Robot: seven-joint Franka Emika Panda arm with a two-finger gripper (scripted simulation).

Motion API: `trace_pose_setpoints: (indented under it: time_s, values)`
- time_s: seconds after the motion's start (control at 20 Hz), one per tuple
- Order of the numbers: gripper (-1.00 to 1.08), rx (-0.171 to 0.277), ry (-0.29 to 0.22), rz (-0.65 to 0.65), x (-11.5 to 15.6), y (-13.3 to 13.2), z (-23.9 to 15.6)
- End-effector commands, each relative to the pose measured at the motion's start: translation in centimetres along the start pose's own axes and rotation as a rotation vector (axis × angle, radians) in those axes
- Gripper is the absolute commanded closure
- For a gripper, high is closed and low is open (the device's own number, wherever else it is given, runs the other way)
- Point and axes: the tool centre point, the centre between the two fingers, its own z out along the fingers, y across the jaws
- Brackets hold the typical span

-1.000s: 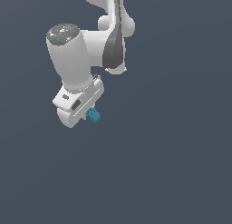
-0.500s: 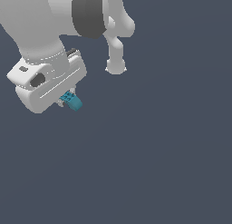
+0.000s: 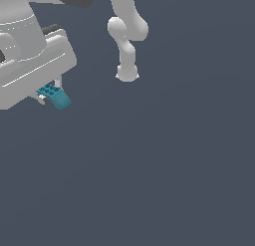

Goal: Pick up the object and move it to a goal position.

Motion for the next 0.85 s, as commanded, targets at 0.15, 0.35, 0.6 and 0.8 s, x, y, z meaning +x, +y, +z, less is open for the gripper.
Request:
trace_pose_setpoints:
  time_s: [0.15,0.35,0.6,0.8]
  values:
    - [1.08,0.000,0.000,0.000,-0.8,0.9,-2.2]
    - [1.08,0.000,-0.001,0.000,-1.1,1.3,-3.0]
    - [1.08,0.000,-0.001,0.000,-1.3,1.6,-3.6]
    - [1.08,0.000,-0.001,0.000,-1.4,1.7,-3.8]
